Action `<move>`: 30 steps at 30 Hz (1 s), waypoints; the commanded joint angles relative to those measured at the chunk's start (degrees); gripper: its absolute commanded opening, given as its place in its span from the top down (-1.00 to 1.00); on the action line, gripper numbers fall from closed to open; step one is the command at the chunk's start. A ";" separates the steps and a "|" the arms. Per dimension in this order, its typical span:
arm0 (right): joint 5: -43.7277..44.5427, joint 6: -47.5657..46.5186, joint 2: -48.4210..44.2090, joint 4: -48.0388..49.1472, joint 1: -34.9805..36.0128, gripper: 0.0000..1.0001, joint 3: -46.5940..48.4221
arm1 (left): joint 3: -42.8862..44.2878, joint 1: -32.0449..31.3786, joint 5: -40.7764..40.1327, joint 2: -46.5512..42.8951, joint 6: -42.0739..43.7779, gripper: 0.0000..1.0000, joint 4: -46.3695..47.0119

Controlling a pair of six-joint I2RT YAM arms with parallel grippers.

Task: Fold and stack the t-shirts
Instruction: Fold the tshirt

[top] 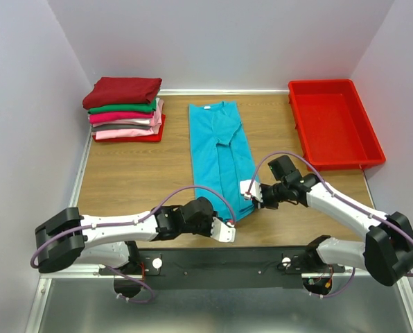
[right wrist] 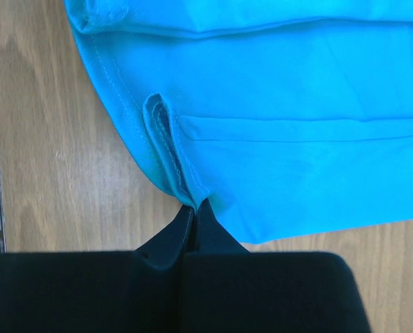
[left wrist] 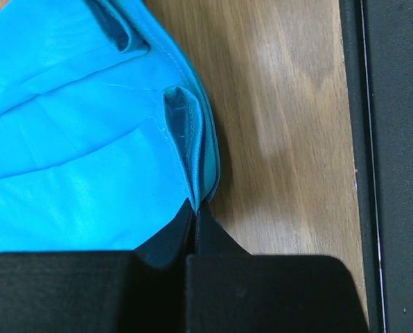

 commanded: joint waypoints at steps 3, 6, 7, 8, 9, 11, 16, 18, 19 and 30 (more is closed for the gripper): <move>1.10 1.59 0.13 -1.60 0.28 0.99 3.50 | 0.08 0.99 1.34 -2.24 0.79 1.00 -1.21; 1.80 1.51 0.66 -1.69 0.20 0.99 4.21 | 0.17 1.69 0.55 -3.30 1.23 1.00 -1.21; 1.97 1.51 0.92 -1.61 0.20 0.99 4.47 | 0.17 2.39 0.29 -3.48 1.58 1.00 -1.21; 2.32 1.68 1.19 -1.69 0.11 0.99 4.82 | 0.26 2.91 0.11 -3.56 1.93 1.00 -1.12; 2.68 1.60 1.45 -1.69 0.02 0.99 5.52 | 0.61 3.53 -0.41 -3.74 2.55 1.00 -0.86; 2.94 1.42 2.85 -1.69 -0.94 0.99 6.58 | 1.40 6.25 -0.51 -3.74 3.34 1.00 -0.42; 3.91 1.24 8.03 -1.52 -3.14 0.99 12.64 | 5.17 14.51 0.81 -1.02 7.12 1.00 2.74; 4.08 1.50 11.97 -1.61 -5.07 0.99 15.27 | 6.93 18.80 2.47 1.08 9.40 1.00 4.49; 3.56 1.68 13.22 -1.61 -6.64 0.99 18.16 | 7.63 20.22 3.09 1.96 10.71 1.00 5.03; 1.10 5.11 33.43 -1.61 -11.32 0.99 39.09 | 22.57 32.44 10.56 18.40 17.05 1.00 5.91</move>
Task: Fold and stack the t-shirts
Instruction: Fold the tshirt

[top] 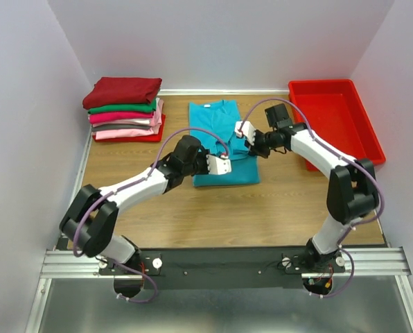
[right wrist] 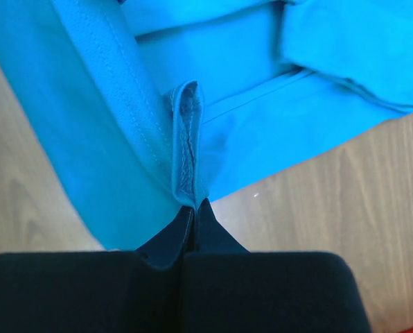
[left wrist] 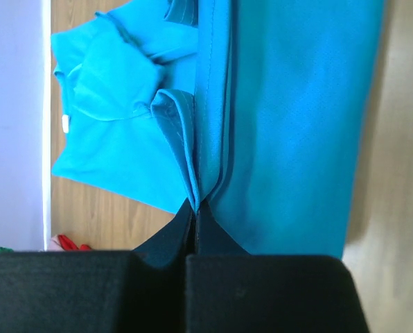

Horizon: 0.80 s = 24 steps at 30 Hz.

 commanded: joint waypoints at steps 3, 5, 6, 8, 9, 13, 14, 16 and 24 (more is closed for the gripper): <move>-1.72 3.08 10.05 -0.29 -0.83 0.99 10.09 | 6.86 5.62 5.09 6.53 4.60 1.00 0.77; -1.64 3.52 12.51 -0.29 -0.83 0.99 13.79 | 8.97 7.37 5.88 8.55 5.47 1.00 0.86; -1.11 3.96 14.70 -0.38 -0.92 0.99 15.10 | 9.58 7.91 6.23 9.34 5.74 1.00 0.51; -0.58 4.48 16.56 -0.38 -1.00 0.99 18.27 | 11.25 8.87 7.55 11.54 6.09 1.00 0.33; -0.58 5.10 17.52 -0.29 -1.09 0.99 19.06 | 11.69 9.49 7.90 12.24 6.18 1.00 0.42; -0.23 5.80 21.13 -0.38 -1.35 0.99 21.97 | 14.33 10.20 9.74 16.37 5.92 1.00 0.60; -0.23 5.89 21.49 -0.38 -1.36 0.99 22.49 | 14.68 10.28 9.92 17.07 5.92 1.00 0.60; 0.12 6.42 22.19 -0.29 -1.44 0.99 23.20 | 15.73 10.55 10.01 18.65 5.66 1.00 0.77; 1.61 8.17 24.65 -0.29 -1.44 0.93 25.57 | 17.93 11.78 8.18 21.30 4.25 1.00 2.87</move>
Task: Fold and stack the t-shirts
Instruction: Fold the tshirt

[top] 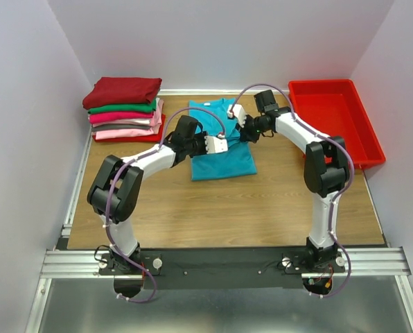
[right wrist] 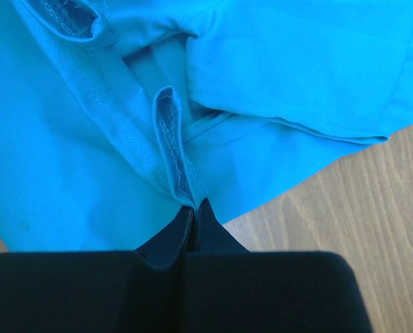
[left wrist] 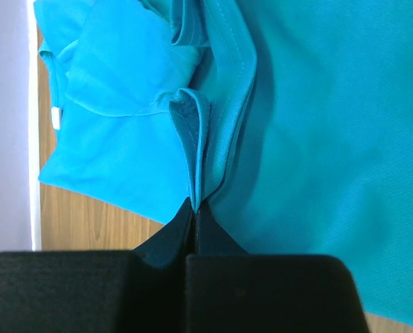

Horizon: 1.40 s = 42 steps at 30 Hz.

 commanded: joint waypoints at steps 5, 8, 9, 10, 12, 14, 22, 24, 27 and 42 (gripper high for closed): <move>6.87 8.48 4.36 2.52 -0.28 0.05 6.18 | 5.27 1.00 -8.15 4.94 -11.72 0.19 7.10; 14.78 17.09 3.40 9.99 -0.46 -0.53 5.22 | 9.84 1.36 -12.98 6.88 -16.84 -0.60 7.28; 17.58 19.89 2.44 12.27 -0.46 -0.57 4.61 | 11.59 1.53 -14.83 6.62 -18.86 -0.62 7.11; 18.48 21.05 2.43 12.30 -0.64 -0.57 4.17 | 11.95 1.70 -15.89 6.62 -19.58 -0.63 7.54; 21.04 24.49 0.59 15.45 -0.90 -0.57 3.46 | 12.39 1.79 -20.01 4.52 -21.42 -0.64 8.94; 23.15 27.91 -1.43 16.51 -1.25 -0.56 3.29 | 13.36 2.49 -24.76 1.80 -24.23 -0.64 9.83; -16.52 0.20 -14.26 -1.11 -2.13 -0.74 -12.74 | -6.94 0.58 0.31 -19.17 -13.04 -0.54 2.71; -19.73 -11.92 -16.99 -4.31 -2.13 -0.75 -18.83 | -15.60 -4.16 1.33 -23.86 1.56 -0.54 3.85; -16.58 -24.81 -19.55 -4.32 -2.04 -0.75 -25.54 | -25.99 -5.76 0.36 -27.13 5.20 -0.53 7.88; -7.79 -16.81 -15.68 -0.18 -1.26 -0.63 -25.19 | -24.61 -6.91 -2.54 -14.39 3.27 -0.42 9.21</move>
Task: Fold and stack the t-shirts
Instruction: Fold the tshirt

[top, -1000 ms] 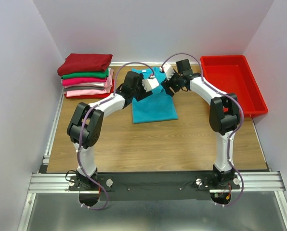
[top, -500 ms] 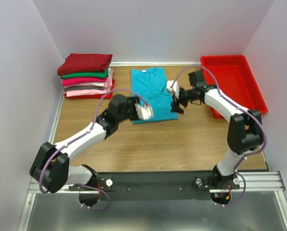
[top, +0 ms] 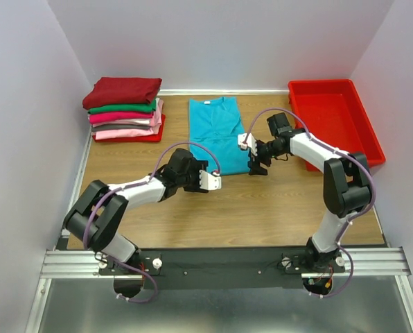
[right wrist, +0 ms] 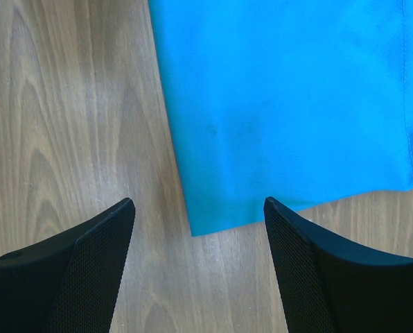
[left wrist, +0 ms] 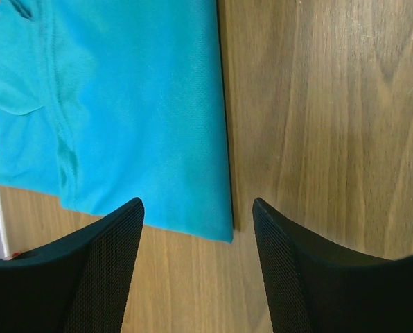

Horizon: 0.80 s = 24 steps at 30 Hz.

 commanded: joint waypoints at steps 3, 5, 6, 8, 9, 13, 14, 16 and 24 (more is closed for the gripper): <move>3.08 0.21 1.52 1.72 1.15 -0.61 -0.50 | 3.11 -0.33 -1.82 5.05 -0.45 -0.40 0.47; 3.87 1.00 1.96 2.95 1.59 -0.61 -0.76 | 3.56 -0.33 -2.43 6.28 -0.63 -0.39 0.20; 4.22 1.26 2.05 3.39 1.86 -0.60 -0.76 | 3.56 -0.33 -2.52 6.55 -0.63 -0.39 0.29; 5.36 2.32 2.93 4.44 2.29 -0.58 -0.59 | 3.64 -0.33 -3.14 7.34 -0.72 -0.37 0.82; 5.62 2.58 3.19 4.62 2.38 -0.58 -0.41 | 3.90 -0.33 -3.31 7.69 -0.98 -0.36 0.82; 6.68 2.85 4.42 4.71 3.35 -0.58 -0.06 | 6.01 -0.33 -4.37 10.06 -2.03 -0.29 0.30; 7.03 2.67 4.51 4.71 3.44 -0.58 -0.15 | 6.28 -0.24 -4.37 10.42 -2.12 -0.28 0.38; 7.82 2.32 4.60 4.71 3.79 -0.58 -0.32 | 6.98 -0.24 -4.46 11.47 -2.39 -0.19 0.12; 10.02 2.32 6.53 4.80 4.93 -0.57 0.55 | 8.57 -0.33 -4.80 13.94 -2.65 1.00 -0.85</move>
